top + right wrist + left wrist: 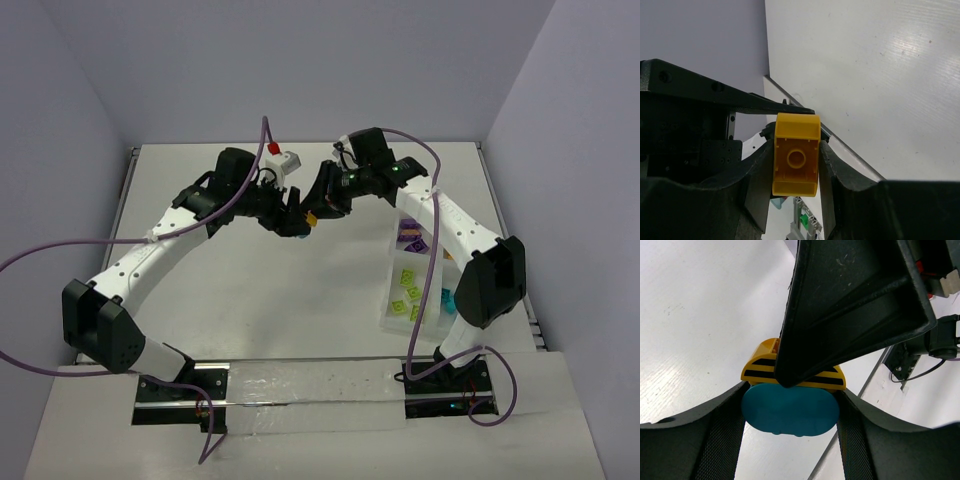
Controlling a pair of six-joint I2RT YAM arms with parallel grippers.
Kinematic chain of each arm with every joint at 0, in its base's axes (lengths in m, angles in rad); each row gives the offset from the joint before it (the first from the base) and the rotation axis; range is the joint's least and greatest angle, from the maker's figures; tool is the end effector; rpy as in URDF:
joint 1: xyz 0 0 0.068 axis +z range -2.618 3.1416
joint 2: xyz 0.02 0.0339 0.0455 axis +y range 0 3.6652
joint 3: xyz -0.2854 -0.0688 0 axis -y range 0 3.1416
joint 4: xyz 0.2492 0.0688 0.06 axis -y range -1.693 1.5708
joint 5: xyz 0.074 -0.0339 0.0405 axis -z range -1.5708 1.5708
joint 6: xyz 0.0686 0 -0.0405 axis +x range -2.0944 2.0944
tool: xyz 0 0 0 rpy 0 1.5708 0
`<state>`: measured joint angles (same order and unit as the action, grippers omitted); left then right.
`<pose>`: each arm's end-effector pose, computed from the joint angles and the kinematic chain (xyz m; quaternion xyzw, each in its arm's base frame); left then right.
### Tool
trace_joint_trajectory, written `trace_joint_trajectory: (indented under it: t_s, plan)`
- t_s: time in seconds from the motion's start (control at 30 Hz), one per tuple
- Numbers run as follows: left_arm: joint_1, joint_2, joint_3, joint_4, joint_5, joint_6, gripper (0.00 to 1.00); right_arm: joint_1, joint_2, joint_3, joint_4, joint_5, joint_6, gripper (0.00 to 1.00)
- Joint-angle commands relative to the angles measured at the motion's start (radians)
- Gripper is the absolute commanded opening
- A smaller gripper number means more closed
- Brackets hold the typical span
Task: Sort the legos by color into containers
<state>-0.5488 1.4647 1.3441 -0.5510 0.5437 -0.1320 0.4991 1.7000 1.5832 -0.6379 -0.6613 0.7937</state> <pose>0.2786 -0.2120 0.3443 0.2937 0.8246 -0.3677 0.3139 0.3351 0.2307 0.3393 0.0000 0.8777 0.4639 0.1201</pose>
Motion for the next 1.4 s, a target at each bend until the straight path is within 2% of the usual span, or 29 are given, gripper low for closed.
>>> trace_joint_trajectory:
  t_s: [0.0, 0.2, 0.33, 0.5, 0.6, 0.7, 0.87, 1.13, 1.37]
  plan:
    - [-0.005, -0.010, 0.011, -0.018, 0.023, 0.023, 0.00, -0.060, -0.086, -0.028, 0.073, 0.005, 0.014, 0.00]
    - [-0.005, -0.071, -0.074, -0.006, 0.005, 0.022, 0.00, -0.192, -0.138, -0.054, 0.085, -0.043, 0.017, 0.00]
    - [-0.007, -0.059, -0.075, -0.005, 0.029, 0.002, 0.00, -0.242, -0.150, -0.044, 0.050, -0.044, -0.032, 0.00]
    - [-0.023, -0.029, -0.034, 0.010, 0.031, -0.035, 0.00, -0.317, -0.213, -0.027, -0.143, 0.174, -0.177, 0.00]
    - [-0.058, -0.004, 0.028, 0.018, 0.022, -0.073, 0.00, -0.397, -0.318, -0.115, -0.250, 0.562, -0.255, 0.00]
    - [-0.108, 0.029, 0.073, 0.036, 0.001, -0.111, 0.00, -0.465, -0.412, -0.213, -0.274, 0.793, -0.306, 0.00]
    - [-0.211, 0.122, 0.170, 0.069, -0.009, -0.173, 0.00, -0.600, -0.467, -0.339, -0.251, 0.890, -0.359, 0.00]
    - [-0.287, 0.273, 0.271, 0.105, 0.033, -0.274, 0.00, -0.652, -0.359, -0.366, -0.144, 0.972, -0.311, 0.00]
    - [-0.326, 0.328, 0.333, 0.107, 0.029, -0.316, 0.00, -0.662, -0.281, -0.394, -0.070, 1.023, -0.291, 0.16]
